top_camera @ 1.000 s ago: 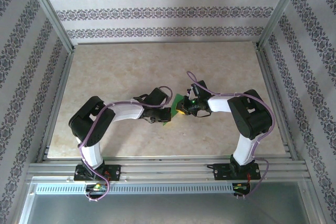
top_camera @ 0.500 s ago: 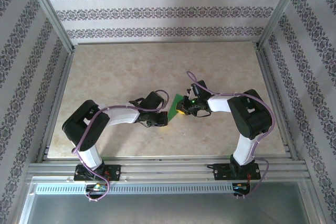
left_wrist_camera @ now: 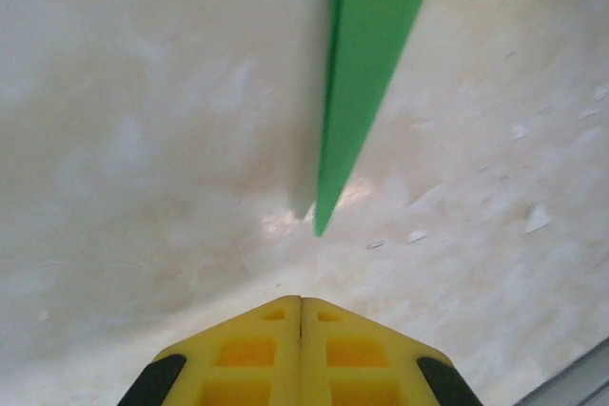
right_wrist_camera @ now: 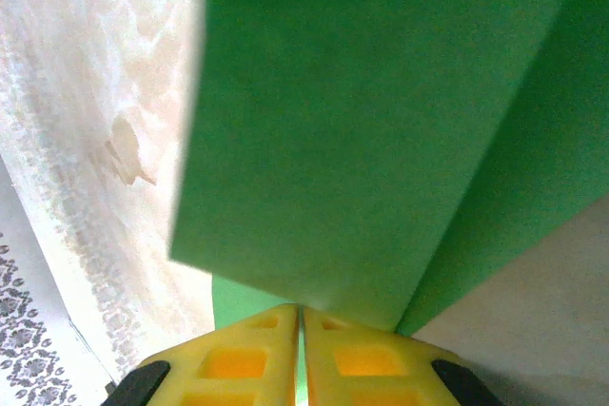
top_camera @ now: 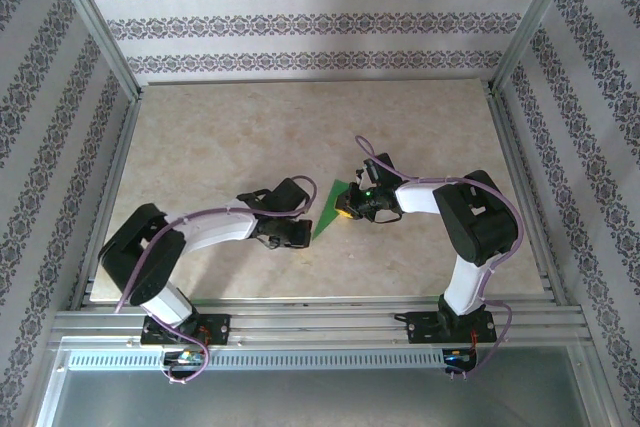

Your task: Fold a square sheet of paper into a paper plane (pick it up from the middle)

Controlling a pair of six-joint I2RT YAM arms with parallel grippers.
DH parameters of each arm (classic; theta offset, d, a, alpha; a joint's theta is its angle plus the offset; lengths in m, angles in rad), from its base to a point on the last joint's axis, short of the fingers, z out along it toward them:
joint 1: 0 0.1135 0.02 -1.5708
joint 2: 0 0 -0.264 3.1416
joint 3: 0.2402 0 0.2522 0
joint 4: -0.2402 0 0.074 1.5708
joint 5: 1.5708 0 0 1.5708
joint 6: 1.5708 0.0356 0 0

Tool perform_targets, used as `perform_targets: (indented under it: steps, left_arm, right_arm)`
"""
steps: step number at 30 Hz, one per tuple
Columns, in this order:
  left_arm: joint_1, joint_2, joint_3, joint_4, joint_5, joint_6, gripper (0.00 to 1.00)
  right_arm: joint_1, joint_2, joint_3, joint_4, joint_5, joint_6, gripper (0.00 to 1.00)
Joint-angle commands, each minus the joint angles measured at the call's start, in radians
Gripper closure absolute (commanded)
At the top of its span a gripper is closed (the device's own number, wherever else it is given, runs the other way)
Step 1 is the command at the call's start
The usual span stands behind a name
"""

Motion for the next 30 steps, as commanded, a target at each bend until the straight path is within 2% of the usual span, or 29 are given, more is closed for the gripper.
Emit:
perform_targets:
  steps: [1,6,14,25,30]
  left_arm:
    - [-0.010,-0.046,0.008,0.073,-0.093,0.011,0.98]
    - [-0.010,0.039,0.054,0.179,-0.122,-0.007,0.98]
    - [-0.013,0.206,0.125,0.304,-0.091,-0.053,1.00]
    - [-0.013,0.274,0.104,0.298,-0.102,-0.071,1.00]
    - [-0.015,0.283,0.093,0.247,-0.107,-0.068,1.00]
  right_arm:
    - [0.002,0.049,-0.012,-0.070,0.070,-0.012,0.85]
    - [0.002,0.049,-0.010,-0.067,0.067,-0.013,0.85]
    - [0.003,0.049,-0.006,-0.055,0.051,-0.014,0.85]
    - [0.002,0.015,0.003,0.002,-0.004,-0.036,0.85]
    - [-0.011,-0.076,0.023,0.029,-0.019,-0.093,0.85]
